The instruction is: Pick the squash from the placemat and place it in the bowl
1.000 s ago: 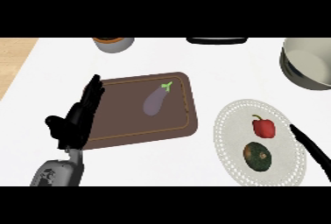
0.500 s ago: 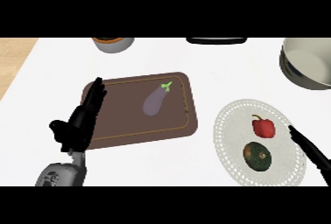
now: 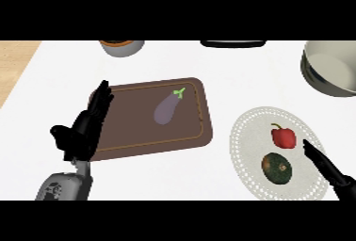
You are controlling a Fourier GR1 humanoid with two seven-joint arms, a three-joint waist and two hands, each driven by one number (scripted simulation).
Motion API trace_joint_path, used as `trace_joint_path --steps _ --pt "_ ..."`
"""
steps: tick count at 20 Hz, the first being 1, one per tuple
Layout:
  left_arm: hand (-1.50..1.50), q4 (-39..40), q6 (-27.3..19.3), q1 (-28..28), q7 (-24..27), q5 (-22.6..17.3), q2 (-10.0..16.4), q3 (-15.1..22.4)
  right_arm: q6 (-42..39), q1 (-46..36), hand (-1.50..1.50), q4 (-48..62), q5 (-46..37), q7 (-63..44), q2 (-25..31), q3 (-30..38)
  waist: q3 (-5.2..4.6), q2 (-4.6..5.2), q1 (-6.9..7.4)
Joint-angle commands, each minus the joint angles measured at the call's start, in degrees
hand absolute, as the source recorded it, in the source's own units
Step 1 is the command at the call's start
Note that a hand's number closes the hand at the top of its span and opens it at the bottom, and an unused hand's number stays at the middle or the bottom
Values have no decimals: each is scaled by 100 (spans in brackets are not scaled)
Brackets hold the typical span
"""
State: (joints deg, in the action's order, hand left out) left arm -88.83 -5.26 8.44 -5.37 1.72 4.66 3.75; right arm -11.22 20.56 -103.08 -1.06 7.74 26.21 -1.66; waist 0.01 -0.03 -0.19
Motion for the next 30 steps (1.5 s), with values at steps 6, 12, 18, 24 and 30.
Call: trace_joint_path --steps 6,12,18,24,30 --pt "0 315 -32 243 38 246 -157 -2 -380 -573 -150 978 -271 240 -536 235 0 5 4" --pt "0 196 -38 -2 235 317 -246 3 -142 -742 -150 1520 -925 651 -942 158 -1 2 8" --pt "0 -195 206 -285 38 74 -94 -90 151 -1129 -150 1954 -1482 394 -547 434 0 1 37" --pt "0 268 158 31 302 130 -198 -192 254 -955 -150 2320 -1914 806 -928 88 -1 4 6" --pt "0 -33 261 -52 46 78 -131 -161 682 -1214 150 2429 -2883 1311 -988 -551 0 3 31"
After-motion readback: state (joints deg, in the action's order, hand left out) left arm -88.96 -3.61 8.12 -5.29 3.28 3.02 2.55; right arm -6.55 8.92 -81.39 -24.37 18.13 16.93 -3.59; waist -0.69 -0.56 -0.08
